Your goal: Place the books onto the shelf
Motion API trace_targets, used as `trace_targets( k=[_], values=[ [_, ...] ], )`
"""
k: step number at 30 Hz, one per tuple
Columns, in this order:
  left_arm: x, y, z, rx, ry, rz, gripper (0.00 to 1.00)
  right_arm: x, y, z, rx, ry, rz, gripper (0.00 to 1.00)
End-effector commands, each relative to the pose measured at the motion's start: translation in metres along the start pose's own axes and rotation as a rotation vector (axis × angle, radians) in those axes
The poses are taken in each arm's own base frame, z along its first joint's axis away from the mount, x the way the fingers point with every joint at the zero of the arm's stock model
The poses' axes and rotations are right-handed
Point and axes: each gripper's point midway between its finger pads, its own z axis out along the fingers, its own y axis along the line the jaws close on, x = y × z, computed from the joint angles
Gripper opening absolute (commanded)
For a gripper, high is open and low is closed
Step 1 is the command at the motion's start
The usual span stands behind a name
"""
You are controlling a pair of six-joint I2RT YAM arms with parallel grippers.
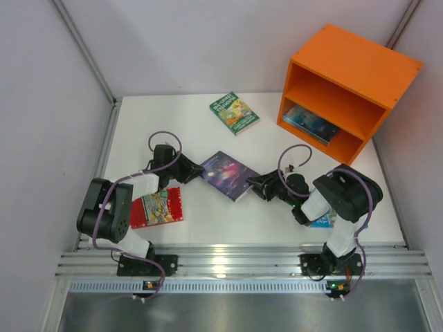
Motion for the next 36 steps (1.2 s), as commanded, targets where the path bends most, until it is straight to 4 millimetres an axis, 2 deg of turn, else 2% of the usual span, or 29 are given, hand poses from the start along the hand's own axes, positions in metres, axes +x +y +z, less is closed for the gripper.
trace_targets(
  k=[1,2,3,5,6,7,8,10,11,12,13,15,16,17,19,20,21,23,25,26,28,29,30,31,32,33,34,35,36],
  values=[
    [-0.008,-0.030,0.003,0.106,-0.010,0.035,0.30,0.022,0.042,-0.008,-0.174,0.121,-0.073,0.35],
    [-0.006,-0.032,0.003,0.115,0.002,0.034,0.25,0.023,0.035,-0.007,-0.151,0.134,-0.084,0.41],
    [-0.005,-0.035,0.002,0.127,0.010,0.031,0.15,0.027,0.021,-0.006,-0.094,0.164,-0.082,0.50],
    [-0.003,-0.040,-0.001,0.142,0.015,0.029,0.03,0.028,0.005,-0.007,-0.031,0.176,-0.127,0.53],
    [-0.003,-0.044,-0.003,0.153,0.019,0.025,0.00,0.025,-0.014,-0.009,0.047,0.167,-0.127,0.55],
    [-0.002,-0.048,-0.006,0.165,0.017,0.026,0.00,0.022,-0.021,-0.011,0.068,0.158,-0.175,0.56],
    [-0.001,-0.051,-0.007,0.172,0.018,0.030,0.00,0.020,-0.019,-0.013,0.068,0.147,-0.202,0.56],
    [-0.001,-0.056,-0.011,0.185,0.018,0.023,0.00,0.014,-0.038,-0.016,0.167,0.138,-0.279,0.57],
    [0.000,-0.056,-0.011,0.185,0.022,0.018,0.00,0.010,-0.030,-0.018,0.170,0.125,-0.328,0.58],
    [0.000,-0.057,-0.011,0.181,0.029,-0.002,0.00,0.003,-0.044,-0.019,0.296,0.108,-0.355,0.60],
    [0.003,-0.057,-0.011,0.181,0.042,-0.013,0.00,-0.004,-0.047,-0.021,0.344,0.104,-0.466,0.61],
    [0.005,-0.061,-0.012,0.188,0.052,-0.030,0.00,-0.015,-0.035,-0.031,0.465,0.081,-0.573,0.65],
    [0.006,-0.061,-0.011,0.185,0.055,-0.033,0.00,-0.031,-0.032,-0.035,0.516,0.028,-0.666,0.67],
    [0.008,-0.064,-0.011,0.191,0.057,-0.027,0.00,-0.037,-0.020,-0.039,0.522,-0.004,-0.708,0.68],
    [0.009,-0.064,-0.010,0.177,0.055,-0.028,0.00,-0.054,-0.013,-0.053,0.640,-0.016,-0.821,0.70],
    [0.011,-0.067,-0.010,0.180,0.058,-0.017,0.00,-0.057,-0.019,-0.065,0.724,0.010,-0.846,0.71],
    [0.012,-0.068,-0.010,0.173,0.053,-0.014,0.00,-0.066,0.004,-0.061,0.726,-0.033,-0.895,0.71],
    [0.015,-0.069,-0.010,0.160,0.054,-0.012,0.00,-0.074,0.014,-0.065,0.761,-0.034,-0.991,0.71],
    [0.016,-0.071,-0.011,0.161,0.056,-0.015,0.00,-0.079,0.033,-0.068,0.790,-0.051,-1.086,0.72],
    [0.017,-0.071,-0.011,0.160,0.062,-0.025,0.00,-0.070,0.052,-0.062,0.748,-0.047,-1.148,0.72],
    [0.019,-0.074,-0.012,0.169,0.068,-0.031,0.00,-0.060,0.072,-0.054,0.709,-0.038,-1.290,0.73],
    [0.020,-0.076,-0.013,0.177,0.074,-0.036,0.00,-0.040,0.091,-0.044,0.636,-0.021,-1.361,0.73],
    [0.022,-0.078,-0.014,0.183,0.085,-0.039,0.00,-0.031,0.098,-0.038,0.608,-0.007,-1.418,0.73],
    [0.023,-0.079,-0.014,0.185,0.090,-0.042,0.00,-0.023,0.103,-0.035,0.588,0.014,-1.502,0.73],
    [0.023,-0.082,-0.015,0.192,0.093,-0.046,0.00,-0.002,0.110,-0.025,0.542,0.044,-1.561,0.73],
    [0.025,-0.082,-0.016,0.192,0.103,-0.051,0.00,0.006,0.112,-0.021,0.529,0.056,-1.599,0.72],
    [0.024,-0.083,-0.016,0.194,0.104,-0.056,0.00,0.011,0.105,-0.014,0.540,0.087,-1.651,0.71],
    [0.025,-0.084,-0.017,0.196,0.108,-0.064,0.00,0.028,0.109,-0.009,0.510,0.111,-1.692,0.70],
    [0.025,-0.084,-0.017,0.196,0.112,-0.068,0.00,0.035,0.107,-0.006,0.508,0.129,-1.727,0.69]
  ],
)
